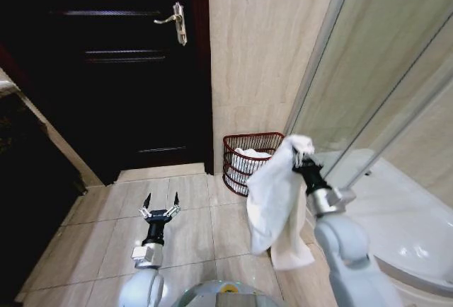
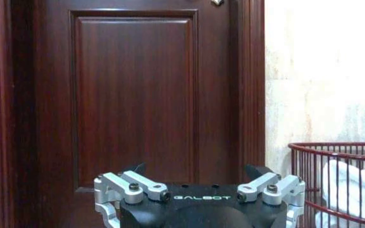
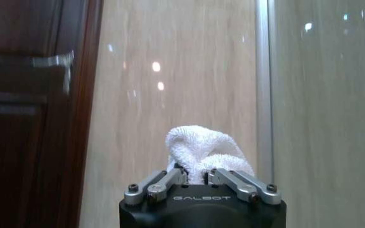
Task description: Discard the used towel into the hamper.
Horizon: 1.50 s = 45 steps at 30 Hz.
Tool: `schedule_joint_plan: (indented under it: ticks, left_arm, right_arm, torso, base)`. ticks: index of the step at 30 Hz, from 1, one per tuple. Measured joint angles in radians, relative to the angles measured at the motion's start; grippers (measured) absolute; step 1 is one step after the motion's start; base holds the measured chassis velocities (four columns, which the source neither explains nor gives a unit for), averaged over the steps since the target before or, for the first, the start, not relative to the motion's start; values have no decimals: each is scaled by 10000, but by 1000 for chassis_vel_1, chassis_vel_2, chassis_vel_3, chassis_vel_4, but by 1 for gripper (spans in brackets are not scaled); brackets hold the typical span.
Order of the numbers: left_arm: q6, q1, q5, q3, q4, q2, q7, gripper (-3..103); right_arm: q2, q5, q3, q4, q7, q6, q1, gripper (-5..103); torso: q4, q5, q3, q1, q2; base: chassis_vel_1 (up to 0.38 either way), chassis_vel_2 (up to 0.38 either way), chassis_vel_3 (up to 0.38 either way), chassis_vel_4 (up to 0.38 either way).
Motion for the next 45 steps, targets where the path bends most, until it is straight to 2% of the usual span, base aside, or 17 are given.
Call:
schedule_joint_plan:
  ticks: [5,9,10,15,16,20,28,38,40,42,45]
  left_arm:
    - [-327,104,349,5,29,-156,-41,100]
    - [-664,286,582,61,25,-183,-151,100]
    - [-664,286,582,61,25,-183,-151,100]
    - [-1035,526,620,37,97,-193,-262,100]
    - [-1035,526,620,37,97,-193,-262,100]
    - [-1099,632,612,-19,58,-193,-408,100]
    - [-861,423,689,20,-21,-191,-422,100]
    - [-789,334,651,-10,46,-190,-402,100]
    - [-786,320,630,-10,63,-189,-401,100]
    - [-782,304,611,-6,93,-188,-399,100]
    - [-782,293,598,-6,116,-188,-398,100]
  right_arm:
    - [-273,772,-45,170,201,-348,1091,13]
    - [-1014,1929,-14,521,624,-901,2124,13]
    - [-1014,1929,-14,521,624,-901,2124,13]
    - [-2277,3399,-11,187,1062,-1301,3939,13]
    - [-2277,3399,-11,187,1062,-1301,3939,13]
    - [-3129,4586,-321,-921,1461,-1594,5879,13]
    - [-3921,5284,-982,-2206,1572,-1804,8179,13]
    - [-3849,6101,-2248,-3322,1847,-2025,10708,13]
    - [-3631,6504,-2656,-3783,2063,-2045,11492,13]
    - [-3245,6991,-3093,-4473,2459,-2089,12653,13]
    - [-2989,7141,-3334,-5019,2605,-2111,13396,13]
  torso:
    - [-1,0,0,0,0]
    - [-3,0,0,0,0]
    - [-3,0,0,0,0]
    - [-4,-1,0,0,0]
    - [-4,-1,0,0,0]
    - [-2,-1,0,0,0]
    - [-5,1,0,0,0]
    - [-3,-3,-1,0,0]
    - [-3,2,1,0,-1]
    - [1,-8,0,0,0]
    - [0,-10,-1,0,0]
  base:
    - [0,0,0,0]
    - [0,0,0,0]
    - [0,0,0,0]
    - [0,0,0,0]
    - [0,0,0,0]
    - [0,0,0,0]
    - [0,0,0,0]
    - [0,0,0,0]
    - [0,0,0,0]
    - [0,0,0,0]
    - [0,0,0,0]
